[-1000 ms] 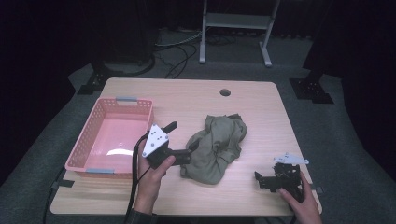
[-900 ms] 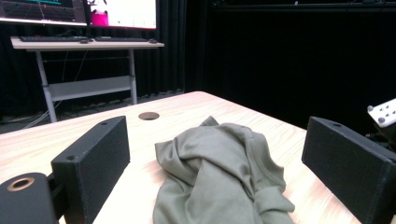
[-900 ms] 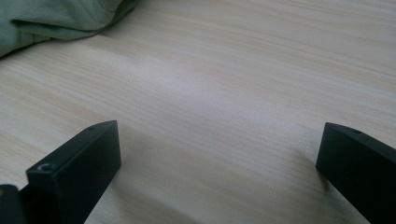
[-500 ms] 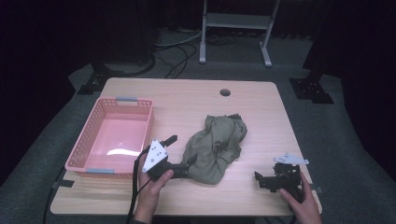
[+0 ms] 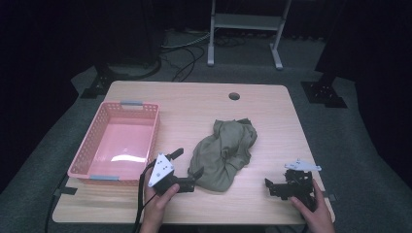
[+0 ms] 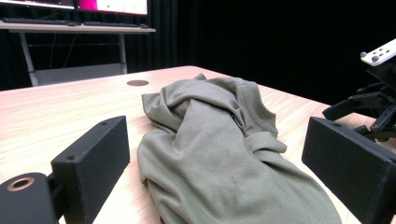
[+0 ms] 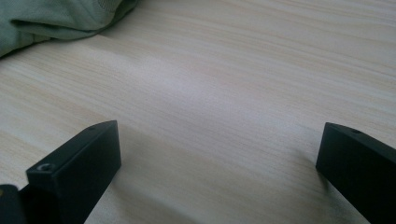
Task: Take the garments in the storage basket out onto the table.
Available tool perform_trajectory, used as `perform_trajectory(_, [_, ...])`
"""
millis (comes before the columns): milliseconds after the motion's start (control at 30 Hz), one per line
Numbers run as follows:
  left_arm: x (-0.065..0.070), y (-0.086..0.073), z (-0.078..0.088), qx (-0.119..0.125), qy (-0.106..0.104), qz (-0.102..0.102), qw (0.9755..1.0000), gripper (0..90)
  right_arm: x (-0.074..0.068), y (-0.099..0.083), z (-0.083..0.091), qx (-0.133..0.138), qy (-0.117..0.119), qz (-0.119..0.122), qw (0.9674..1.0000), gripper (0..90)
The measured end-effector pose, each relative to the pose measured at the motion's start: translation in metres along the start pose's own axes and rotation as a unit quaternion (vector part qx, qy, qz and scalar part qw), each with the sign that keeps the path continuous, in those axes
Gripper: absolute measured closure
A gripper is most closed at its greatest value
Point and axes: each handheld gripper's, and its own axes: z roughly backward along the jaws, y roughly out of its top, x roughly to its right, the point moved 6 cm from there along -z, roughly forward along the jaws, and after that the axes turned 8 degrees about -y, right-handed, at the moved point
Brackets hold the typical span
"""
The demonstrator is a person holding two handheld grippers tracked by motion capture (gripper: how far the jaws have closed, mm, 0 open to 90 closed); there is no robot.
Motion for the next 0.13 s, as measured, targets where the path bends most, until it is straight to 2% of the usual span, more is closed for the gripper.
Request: perform_trajectory(133, [-0.0007,-0.0038,0.0006,0.002,0.0,0.001,1.0,7.2,0.0,0.0,0.0,0.0,0.0,0.0,1.0,0.0])
